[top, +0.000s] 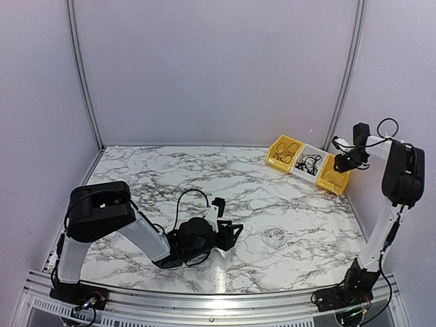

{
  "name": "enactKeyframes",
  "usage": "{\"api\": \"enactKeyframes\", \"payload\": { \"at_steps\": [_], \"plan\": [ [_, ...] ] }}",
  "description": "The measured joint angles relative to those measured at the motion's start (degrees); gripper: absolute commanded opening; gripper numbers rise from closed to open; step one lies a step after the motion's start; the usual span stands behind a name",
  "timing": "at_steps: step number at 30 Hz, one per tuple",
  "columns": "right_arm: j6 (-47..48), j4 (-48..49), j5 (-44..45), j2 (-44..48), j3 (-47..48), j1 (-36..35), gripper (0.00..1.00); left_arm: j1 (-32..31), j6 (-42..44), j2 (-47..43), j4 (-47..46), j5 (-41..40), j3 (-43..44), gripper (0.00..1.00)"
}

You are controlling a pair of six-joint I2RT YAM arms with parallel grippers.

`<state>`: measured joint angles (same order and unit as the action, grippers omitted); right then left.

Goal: Untangle the cables

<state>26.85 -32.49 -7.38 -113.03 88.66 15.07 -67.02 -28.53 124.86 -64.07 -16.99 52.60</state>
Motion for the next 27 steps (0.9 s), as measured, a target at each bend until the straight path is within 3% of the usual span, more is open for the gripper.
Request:
{"api": "enactKeyframes", "payload": {
  "at_steps": [9, 18, 27],
  "plan": [
    [2.0, 0.8, -0.2, 17.2, -13.2, 0.0, 0.45, 0.0, -0.7, 0.7, -1.5, 0.0, -0.3, 0.51],
    [3.2, 0.7, -1.6, 15.5, -22.1, 0.0, 0.47, 0.0, -1.0, 0.9, -2.6, 0.0, -1.1, 0.51],
    [3.1, 2.3, -2.4, 13.1, -22.9, 0.0, 0.49, 0.0, -1.1, 1.6, -3.3, 0.0, -1.4, 0.51]
  ]
}}
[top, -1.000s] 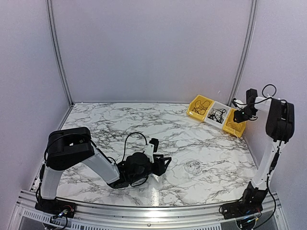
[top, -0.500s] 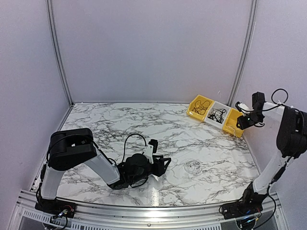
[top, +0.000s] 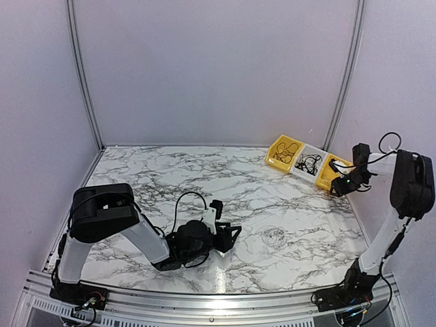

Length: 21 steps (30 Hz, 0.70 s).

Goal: Untangle the cables

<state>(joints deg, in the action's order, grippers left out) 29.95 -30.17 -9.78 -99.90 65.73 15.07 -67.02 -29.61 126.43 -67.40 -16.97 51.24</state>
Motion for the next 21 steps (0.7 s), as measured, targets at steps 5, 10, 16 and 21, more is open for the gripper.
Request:
{"api": "enactKeyframes", "payload": {
  "at_steps": [5, 10, 16, 21],
  "plan": [
    [-0.9, 1.3, -0.1, -3.5, 0.1, 0.0, 0.36, 0.0, 0.0, 0.0, -0.2, 0.0, 0.0, 0.51],
    [-2.5, 2.5, -0.5, -5.3, 0.9, -0.1, 0.01, 0.0, -0.2, 0.0, -0.3, 0.0, 0.0, 0.51],
    [-3.8, 2.9, -0.7, -2.7, 1.4, -0.3, 0.00, 0.0, -0.5, 0.4, -0.5, 0.0, 0.0, 0.51],
    [-3.8, 2.8, 0.9, -1.4, 6.7, -0.3, 0.00, 0.0, -0.9, 0.9, -1.0, 0.0, 0.0, 0.51]
  ]
}}
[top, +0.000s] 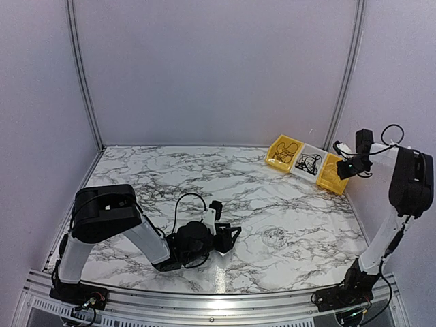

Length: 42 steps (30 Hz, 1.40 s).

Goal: Untangle the cables

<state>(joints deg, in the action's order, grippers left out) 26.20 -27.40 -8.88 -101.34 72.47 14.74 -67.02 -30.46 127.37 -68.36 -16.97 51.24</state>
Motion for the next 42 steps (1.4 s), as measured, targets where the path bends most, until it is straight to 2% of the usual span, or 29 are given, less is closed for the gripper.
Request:
{"api": "enactKeyframes", "payload": {
  "at_steps": [4, 8, 14, 19, 25, 28, 32, 36, 42],
  "plan": [
    [0.4, -0.1, 1.6, -3.2, 7.5, 0.0, 0.00, 0.0, -0.1, 0.0, 0.0, 0.0, 0.0, 0.51],
    [0.7, -0.4, 3.1, -10.8, 15.2, 0.0, 0.00, 0.0, -0.2, 0.0, -0.1, 0.0, 0.0, 0.51],
    [0.4, -4.0, 4.0, -16.5, 17.0, 0.0, 0.31, 0.0, -0.4, 0.0, -0.4, 0.0, -0.2, 0.51],
    [0.4, -5.8, 4.1, -10.1, 13.5, -0.1, 0.44, 0.0, -0.4, 0.0, -0.7, 0.0, -0.3, 0.51],
    [1.5, -6.6, 1.7, 7.3, 6.8, -0.8, 0.45, 0.0, -0.4, 0.0, -0.7, 0.3, -0.3, 0.51],
    [5.9, -5.6, -3.5, 16.2, -0.4, -3.8, 0.45, 0.0, -0.4, 0.0, -0.7, 0.5, -0.3, 0.51],
    [13.7, -6.6, -12.0, 20.7, -11.6, -15.5, 0.49, 0.0, -0.4, 0.0, -0.9, 0.5, -0.5, 0.51],
    [18.8, -10.6, -17.9, 18.7, -18.4, -24.9, 0.51, 0.0, -0.8, -0.7, -1.1, 0.4, -1.6, 0.52],
    [20.1, -11.8, -21.3, 14.7, -18.7, -31.5, 0.53, 0.0, -2.4, -1.0, -0.5, 0.2, -1.8, 0.52]
  ]
}}
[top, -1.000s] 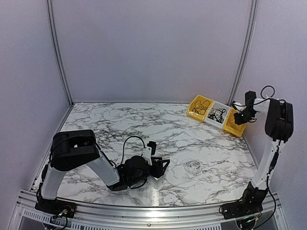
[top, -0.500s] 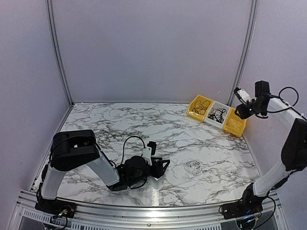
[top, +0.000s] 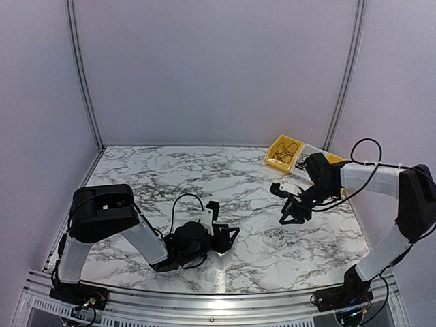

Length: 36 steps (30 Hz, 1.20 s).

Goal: Untangle the cables

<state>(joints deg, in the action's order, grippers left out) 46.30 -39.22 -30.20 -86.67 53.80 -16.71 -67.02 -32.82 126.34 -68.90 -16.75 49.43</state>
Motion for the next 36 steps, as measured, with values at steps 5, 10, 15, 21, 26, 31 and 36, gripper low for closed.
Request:
{"api": "enactKeyframes", "payload": {
  "at_steps": [5, 10, 15, 21, 26, 31, 36],
  "plan": [
    [-0.1, -0.3, -0.2, -6.3, 3.4, -5.6, 0.54, 0.0, -0.7, 0.0, 0.6, -0.3, 0.3, 0.52],
    [1.9, -1.0, 1.9, -6.5, 3.6, -8.8, 0.53, 0.0, -1.1, -0.2, 1.0, -0.4, 0.3, 0.51],
    [5.7, -2.1, 4.4, -1.4, 3.4, -10.3, 0.51, 0.0, -1.3, -1.6, 7.6, -0.5, 2.1, 0.50],
    [8.4, -0.5, 10.4, 2.2, 0.7, -16.8, 0.45, 0.0, -2.6, -2.9, 17.9, -1.4, 5.9, 0.50],
    [9.8, 1.0, 15.3, -0.6, -1.1, -17.8, 0.40, 0.0, -3.7, -4.5, 21.3, -1.9, 5.9, 0.50],
    [10.6, 3.1, 18.4, -2.4, -2.4, -17.8, 0.08, 0.0, -4.2, -4.9, 21.9, -2.1, 5.9, 0.50],
    [9.6, 5.0, 19.2, -2.5, -2.4, -17.8, 0.00, 0.0, -4.3, -4.9, 22.5, -2.1, 5.9, 0.52]
  ]
}}
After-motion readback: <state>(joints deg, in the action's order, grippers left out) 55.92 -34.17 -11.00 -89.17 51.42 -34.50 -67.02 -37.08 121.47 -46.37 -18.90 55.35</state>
